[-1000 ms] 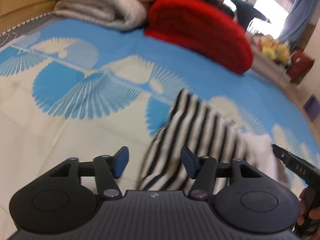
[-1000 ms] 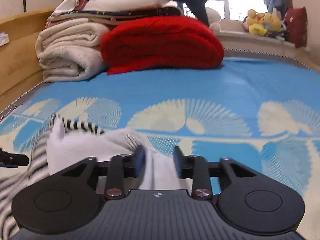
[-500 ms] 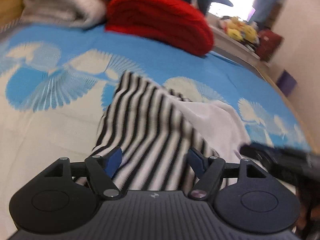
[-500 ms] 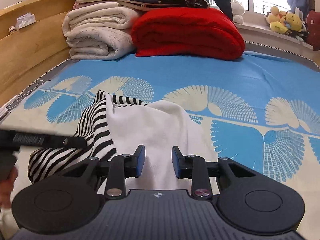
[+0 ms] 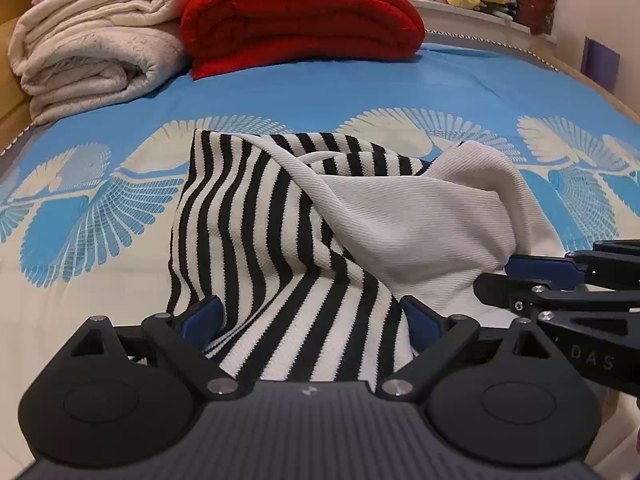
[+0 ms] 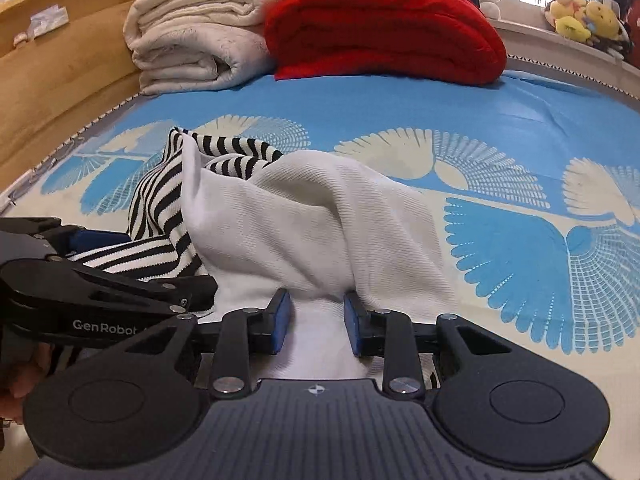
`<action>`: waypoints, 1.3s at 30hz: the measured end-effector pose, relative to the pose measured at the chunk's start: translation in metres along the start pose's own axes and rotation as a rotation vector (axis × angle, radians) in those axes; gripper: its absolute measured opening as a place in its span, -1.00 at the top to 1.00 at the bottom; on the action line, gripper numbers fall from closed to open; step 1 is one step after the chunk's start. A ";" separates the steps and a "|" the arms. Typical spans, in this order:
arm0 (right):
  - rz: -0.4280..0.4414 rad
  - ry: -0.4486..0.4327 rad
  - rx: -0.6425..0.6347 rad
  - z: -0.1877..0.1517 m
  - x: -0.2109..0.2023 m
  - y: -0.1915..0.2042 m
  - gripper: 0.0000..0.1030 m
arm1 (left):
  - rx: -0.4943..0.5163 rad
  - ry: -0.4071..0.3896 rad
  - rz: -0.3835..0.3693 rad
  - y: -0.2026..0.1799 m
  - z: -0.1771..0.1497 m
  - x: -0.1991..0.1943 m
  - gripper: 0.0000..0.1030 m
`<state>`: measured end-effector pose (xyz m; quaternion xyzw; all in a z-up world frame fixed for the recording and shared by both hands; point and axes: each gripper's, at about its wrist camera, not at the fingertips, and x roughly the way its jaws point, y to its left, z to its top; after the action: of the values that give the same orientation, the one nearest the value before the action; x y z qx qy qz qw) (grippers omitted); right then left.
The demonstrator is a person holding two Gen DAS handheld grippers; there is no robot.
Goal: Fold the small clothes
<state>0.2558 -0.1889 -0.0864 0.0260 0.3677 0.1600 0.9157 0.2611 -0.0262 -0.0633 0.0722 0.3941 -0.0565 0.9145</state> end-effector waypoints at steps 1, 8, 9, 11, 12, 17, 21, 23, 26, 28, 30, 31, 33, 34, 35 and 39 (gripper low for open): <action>0.002 -0.002 0.005 0.001 -0.002 0.000 0.39 | -0.004 -0.001 -0.002 0.000 0.000 -0.002 -0.88; -0.053 0.025 -0.070 0.014 -0.051 0.019 -0.03 | -0.007 -0.023 -0.001 0.008 0.002 -0.029 -0.92; -0.061 0.052 -0.079 0.011 -0.054 0.022 -0.09 | -0.010 -0.024 -0.002 0.011 0.000 -0.031 -0.96; -0.071 0.119 -0.091 -0.001 -0.054 0.027 -0.14 | -0.013 -0.020 -0.003 0.014 -0.004 -0.031 -0.99; -0.080 0.120 -0.099 -0.009 -0.053 0.031 -0.16 | -0.014 -0.015 -0.008 0.015 -0.006 -0.031 -0.99; -0.171 0.018 -0.125 -0.021 -0.073 0.046 -0.25 | -0.024 -0.040 -0.006 0.024 -0.008 -0.067 -0.99; -0.173 -0.106 0.038 -0.046 -0.126 0.043 -0.65 | -0.064 -0.046 0.059 0.037 -0.024 -0.118 -0.99; -0.202 -0.139 0.068 -0.067 -0.145 0.051 -0.67 | -0.051 -0.034 0.135 0.040 -0.045 -0.141 -0.99; -0.246 -0.154 0.053 -0.095 -0.160 0.072 -0.69 | -0.031 -0.027 0.172 0.041 -0.081 -0.167 -0.99; -0.261 -0.161 0.020 -0.111 -0.167 0.087 -0.71 | -0.043 -0.015 0.158 0.042 -0.101 -0.176 -0.99; -0.260 -0.154 -0.024 -0.122 -0.168 0.096 -0.71 | -0.075 -0.015 0.127 0.041 -0.118 -0.179 -0.99; -0.262 -0.146 -0.050 -0.124 -0.167 0.100 -0.71 | -0.083 -0.011 0.119 0.040 -0.123 -0.177 -0.99; -0.283 -0.155 -0.069 -0.125 -0.166 0.103 -0.72 | -0.073 0.011 0.094 0.035 -0.125 -0.170 -0.99; -0.295 -0.159 -0.065 -0.126 -0.164 0.102 -0.72 | -0.064 0.006 0.088 0.032 -0.129 -0.169 -0.99; -0.302 -0.151 -0.054 -0.126 -0.162 0.100 -0.72 | -0.048 -0.006 0.093 0.029 -0.129 -0.169 -0.99; -0.283 -0.135 -0.034 -0.128 -0.154 0.094 -0.72 | -0.005 -0.033 0.109 0.024 -0.131 -0.162 -0.99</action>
<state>0.0383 -0.1573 -0.0617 -0.0309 0.3026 0.0334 0.9520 0.0609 0.0278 -0.0316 0.0900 0.3749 -0.0069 0.9227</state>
